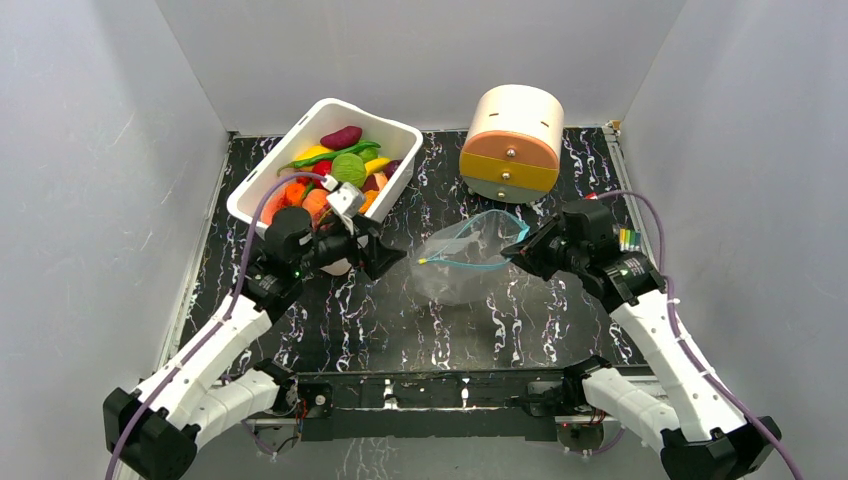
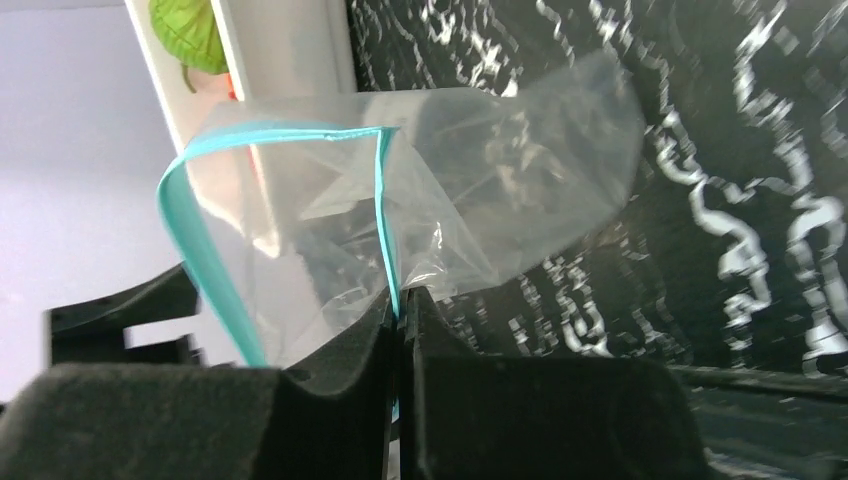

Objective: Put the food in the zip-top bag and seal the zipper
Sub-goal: Open the zipper of the food storage bag.

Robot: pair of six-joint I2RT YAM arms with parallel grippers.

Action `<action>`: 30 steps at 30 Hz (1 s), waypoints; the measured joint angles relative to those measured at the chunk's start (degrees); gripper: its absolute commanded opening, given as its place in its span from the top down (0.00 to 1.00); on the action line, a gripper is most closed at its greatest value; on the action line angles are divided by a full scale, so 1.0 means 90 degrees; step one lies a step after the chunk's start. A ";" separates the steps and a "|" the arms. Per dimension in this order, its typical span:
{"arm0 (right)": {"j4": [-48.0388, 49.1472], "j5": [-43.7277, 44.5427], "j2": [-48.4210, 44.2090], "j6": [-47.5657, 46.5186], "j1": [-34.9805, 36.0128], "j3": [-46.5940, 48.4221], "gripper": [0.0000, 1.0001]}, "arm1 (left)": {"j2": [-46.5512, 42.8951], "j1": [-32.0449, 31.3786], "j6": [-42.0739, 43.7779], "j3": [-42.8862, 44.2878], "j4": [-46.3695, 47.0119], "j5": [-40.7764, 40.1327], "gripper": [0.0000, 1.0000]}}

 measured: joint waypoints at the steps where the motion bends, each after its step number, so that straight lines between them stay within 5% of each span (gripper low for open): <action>1: -0.0090 0.0114 0.0024 -0.0233 0.0000 0.0095 1.00 | -0.0036 0.0000 -0.0070 0.0136 -0.0112 0.0027 0.08; 8: -0.0619 0.1020 0.0318 -0.2426 0.0000 0.1294 1.00 | 0.0053 0.0000 -0.0573 0.1049 -0.0597 0.0228 0.11; 16: -0.0823 0.0495 0.0967 -0.4221 0.0000 0.1892 1.00 | 0.1185 -0.0002 -0.1863 0.1239 -0.0430 0.0644 0.21; 30: -0.1156 -0.0612 0.1736 -0.4976 0.0066 0.2023 1.00 | 0.2511 -0.0614 -0.2985 0.1469 0.0262 0.0549 0.20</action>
